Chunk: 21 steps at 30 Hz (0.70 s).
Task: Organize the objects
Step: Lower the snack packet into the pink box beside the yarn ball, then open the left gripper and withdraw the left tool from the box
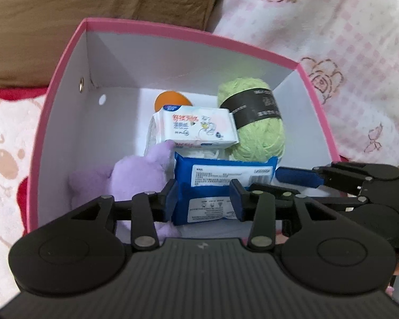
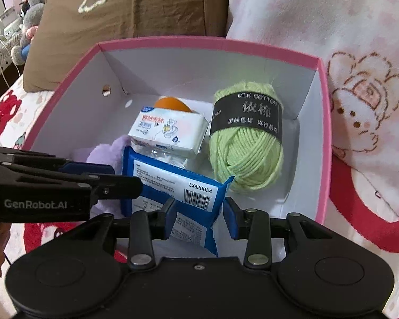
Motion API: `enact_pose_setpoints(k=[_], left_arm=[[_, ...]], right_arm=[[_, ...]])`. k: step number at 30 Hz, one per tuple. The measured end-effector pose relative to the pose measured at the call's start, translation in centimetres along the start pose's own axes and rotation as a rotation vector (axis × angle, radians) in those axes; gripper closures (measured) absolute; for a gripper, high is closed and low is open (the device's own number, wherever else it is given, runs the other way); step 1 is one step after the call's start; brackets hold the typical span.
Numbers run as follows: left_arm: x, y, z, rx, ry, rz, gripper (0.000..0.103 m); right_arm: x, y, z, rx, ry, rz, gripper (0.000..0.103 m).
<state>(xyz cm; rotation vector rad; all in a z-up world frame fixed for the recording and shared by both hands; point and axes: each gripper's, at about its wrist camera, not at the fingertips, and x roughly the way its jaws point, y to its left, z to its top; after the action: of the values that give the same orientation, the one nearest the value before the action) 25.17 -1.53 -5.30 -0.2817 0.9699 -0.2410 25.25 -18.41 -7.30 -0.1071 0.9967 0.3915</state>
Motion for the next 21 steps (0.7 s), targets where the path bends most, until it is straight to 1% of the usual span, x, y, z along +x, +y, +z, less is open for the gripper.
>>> enact_pose_setpoints(k=[4,7,11,13,16,19,21], left_arm=[[-1.8,-1.2,-0.1,0.023,-0.011,0.035,0.061],[-3.7,-1.9,0.0,0.042,-0.019,0.071,0.061],[-6.7,-2.7,0.2,0.045,-0.041,0.087,0.060],[-8.2,-3.1,0.3,0.047,-0.049,0.101,0.058],[-10.5,-4.1,0.0,0.071,-0.068,0.145,0.057],[-12.9,-4.8,-0.7,0.078,-0.104,0.140,0.054],[-14.4,-5.6,-1.5,0.102,-0.143,0.191,0.052]], right_arm=[[-2.6,0.3,-0.7,-0.033,-0.073,-0.011,0.057],[-5.3,0.3,-1.5,-0.047,-0.132,0.014,0.057],[-8.6,0.4,-2.5,-0.050,-0.196,0.044,0.056],[-9.9,0.6,-3.1,-0.043,-0.214,0.044,0.056],[-11.4,1.3,-3.8,-0.043,-0.234,0.054,0.056],[-12.8,2.5,-4.4,-0.058,-0.243,0.044,0.055],[-14.2,3.4,-5.0,-0.081,-0.259,0.038,0.051]])
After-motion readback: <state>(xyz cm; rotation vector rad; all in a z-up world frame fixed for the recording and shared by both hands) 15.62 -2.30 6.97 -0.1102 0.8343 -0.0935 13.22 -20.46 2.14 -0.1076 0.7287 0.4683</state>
